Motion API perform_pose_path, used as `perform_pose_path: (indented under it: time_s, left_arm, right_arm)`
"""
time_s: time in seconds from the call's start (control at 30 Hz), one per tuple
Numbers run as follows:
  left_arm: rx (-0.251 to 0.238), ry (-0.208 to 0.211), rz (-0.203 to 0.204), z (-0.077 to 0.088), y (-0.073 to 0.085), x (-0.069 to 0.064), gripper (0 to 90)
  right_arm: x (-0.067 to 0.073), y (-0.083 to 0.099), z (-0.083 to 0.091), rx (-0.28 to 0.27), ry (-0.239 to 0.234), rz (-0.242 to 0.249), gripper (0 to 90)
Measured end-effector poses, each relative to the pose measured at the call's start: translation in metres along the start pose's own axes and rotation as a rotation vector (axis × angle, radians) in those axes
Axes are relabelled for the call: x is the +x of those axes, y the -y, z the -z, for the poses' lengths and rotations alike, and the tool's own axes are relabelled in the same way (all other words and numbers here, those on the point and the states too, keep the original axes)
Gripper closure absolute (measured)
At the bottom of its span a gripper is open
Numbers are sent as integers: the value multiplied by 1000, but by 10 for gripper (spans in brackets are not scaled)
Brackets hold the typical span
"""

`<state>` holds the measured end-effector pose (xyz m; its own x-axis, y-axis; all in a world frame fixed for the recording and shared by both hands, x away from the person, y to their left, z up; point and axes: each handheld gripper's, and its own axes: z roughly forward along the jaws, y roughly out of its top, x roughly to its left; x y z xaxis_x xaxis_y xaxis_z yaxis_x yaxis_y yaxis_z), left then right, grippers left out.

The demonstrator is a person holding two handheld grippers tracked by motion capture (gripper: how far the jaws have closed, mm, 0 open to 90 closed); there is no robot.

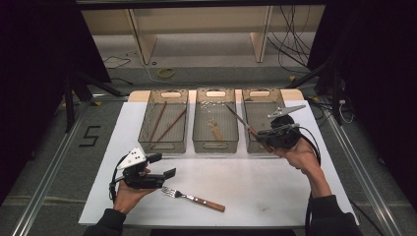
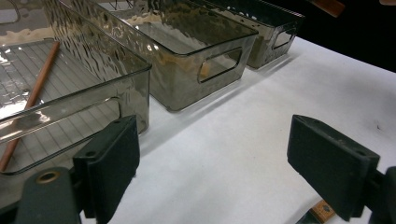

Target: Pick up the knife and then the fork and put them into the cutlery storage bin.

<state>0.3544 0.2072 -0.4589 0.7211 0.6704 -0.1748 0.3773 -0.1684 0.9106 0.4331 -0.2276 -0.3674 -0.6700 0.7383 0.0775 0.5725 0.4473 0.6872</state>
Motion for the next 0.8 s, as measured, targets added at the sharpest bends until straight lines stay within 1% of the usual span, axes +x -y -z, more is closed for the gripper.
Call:
perform_pose_path:
  time_s: [0.3,0.4,0.6,0.8]
  left_arm:
    - [0,0,0,0,0,0,165]
    - [1,0,0,0,0,0,165]
    - [1,1,-1,0,0,0,165]
    - [0,1,-1,0,0,0,166]
  right_arm:
    - [-27,-9,2,3,51,-56,816]
    - [-32,-11,1,7,73,-66,816]
    - [-42,-14,-2,13,90,-97,816]
    - [-52,-17,-4,24,120,-122,815]
